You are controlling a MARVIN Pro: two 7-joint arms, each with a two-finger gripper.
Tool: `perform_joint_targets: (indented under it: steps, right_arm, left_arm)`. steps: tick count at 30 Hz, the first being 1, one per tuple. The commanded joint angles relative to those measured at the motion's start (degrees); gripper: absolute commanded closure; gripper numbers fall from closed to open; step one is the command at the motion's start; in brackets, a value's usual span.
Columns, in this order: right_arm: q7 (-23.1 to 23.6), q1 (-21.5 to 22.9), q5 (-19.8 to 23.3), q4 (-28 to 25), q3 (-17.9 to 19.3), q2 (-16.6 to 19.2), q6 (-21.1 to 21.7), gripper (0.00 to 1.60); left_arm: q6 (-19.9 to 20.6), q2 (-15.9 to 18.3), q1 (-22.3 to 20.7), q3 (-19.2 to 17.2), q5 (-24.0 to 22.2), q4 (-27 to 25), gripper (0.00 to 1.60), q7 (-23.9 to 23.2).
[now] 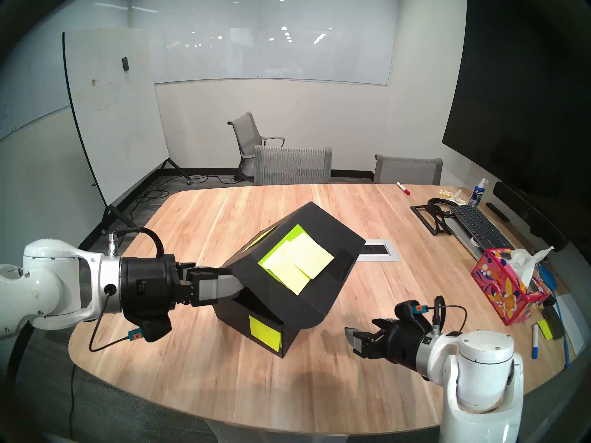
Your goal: Open the box and place the mouse inside
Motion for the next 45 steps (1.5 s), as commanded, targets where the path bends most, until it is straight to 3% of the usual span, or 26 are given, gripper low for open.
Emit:
perform_joint_targets:
  steps: [1,21,45]
  right_arm:
    - [2.9,-3.0,2.4,-3.4,3.3,0.5,-0.8,0.0]
    - [4.9,-7.3,7.8,-5.2,7.5,1.0,-3.2,0.0]
    - [6.8,-9.4,11.7,-4.9,9.5,2.0,-5.9,0.0]
  left_arm:
    - [3.4,-0.8,1.5,2.7,-5.0,-0.1,0.0,-3.6]
    - [9.9,-0.2,-1.6,7.6,-14.0,-0.1,0.0,-10.4]
    - [11.7,-0.3,-6.6,11.6,-18.3,-0.1,0.0,-13.6]
